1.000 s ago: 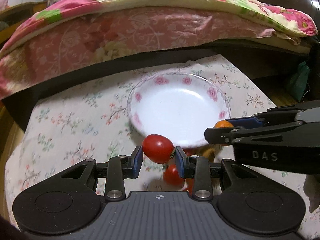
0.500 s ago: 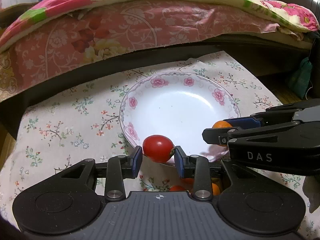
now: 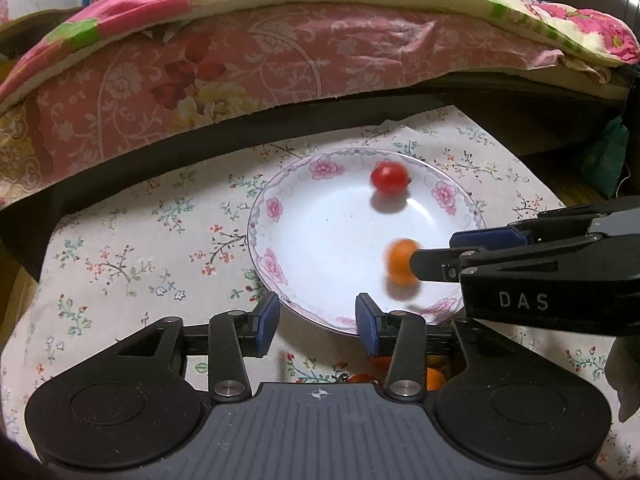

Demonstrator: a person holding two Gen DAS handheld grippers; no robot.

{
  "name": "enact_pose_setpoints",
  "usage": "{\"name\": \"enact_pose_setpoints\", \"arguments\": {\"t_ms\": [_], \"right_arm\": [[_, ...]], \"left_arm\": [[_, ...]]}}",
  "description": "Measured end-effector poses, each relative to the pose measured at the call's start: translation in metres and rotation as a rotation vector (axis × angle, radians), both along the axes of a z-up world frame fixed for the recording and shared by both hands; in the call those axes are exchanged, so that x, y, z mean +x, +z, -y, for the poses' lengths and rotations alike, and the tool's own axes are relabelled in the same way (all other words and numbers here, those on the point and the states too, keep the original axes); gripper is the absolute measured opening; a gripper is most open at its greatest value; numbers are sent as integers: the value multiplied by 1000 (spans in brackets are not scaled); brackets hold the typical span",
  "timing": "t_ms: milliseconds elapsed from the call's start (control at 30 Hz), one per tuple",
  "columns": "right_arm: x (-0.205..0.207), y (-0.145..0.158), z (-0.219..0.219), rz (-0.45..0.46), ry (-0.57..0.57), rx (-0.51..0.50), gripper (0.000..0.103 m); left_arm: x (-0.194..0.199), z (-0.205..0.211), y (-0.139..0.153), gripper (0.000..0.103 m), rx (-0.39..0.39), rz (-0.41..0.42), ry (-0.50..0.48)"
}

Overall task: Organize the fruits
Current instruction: 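Lift both open grippers away from the plate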

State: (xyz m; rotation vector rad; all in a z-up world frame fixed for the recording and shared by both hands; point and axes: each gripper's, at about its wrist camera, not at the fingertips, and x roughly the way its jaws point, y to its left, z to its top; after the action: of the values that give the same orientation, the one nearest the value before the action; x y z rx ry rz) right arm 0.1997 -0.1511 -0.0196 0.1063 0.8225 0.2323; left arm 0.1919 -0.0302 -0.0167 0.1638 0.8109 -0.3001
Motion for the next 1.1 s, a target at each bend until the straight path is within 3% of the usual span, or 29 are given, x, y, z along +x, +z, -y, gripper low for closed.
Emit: {"name": "enact_pose_setpoints", "arguments": {"t_ms": [433, 567, 700, 800, 1100], "right_arm": [[-6, 12, 4, 31, -12, 21, 37], [-11, 13, 1, 31, -6, 18, 37], [-19, 17, 2, 33, -9, 23, 37], [-26, 21, 2, 41, -11, 26, 37], [-51, 31, 2, 49, -19, 43, 38]], "left_arm": [[-13, -7, 15, 66, 5, 35, 20], [-22, -11, 21, 77, 25, 60, 45], [-31, -16, 29, 79, 12, 68, 59], [-39, -21, 34, 85, 0, 74, 76], [-65, -34, 40, 87, -5, 82, 104]]}}
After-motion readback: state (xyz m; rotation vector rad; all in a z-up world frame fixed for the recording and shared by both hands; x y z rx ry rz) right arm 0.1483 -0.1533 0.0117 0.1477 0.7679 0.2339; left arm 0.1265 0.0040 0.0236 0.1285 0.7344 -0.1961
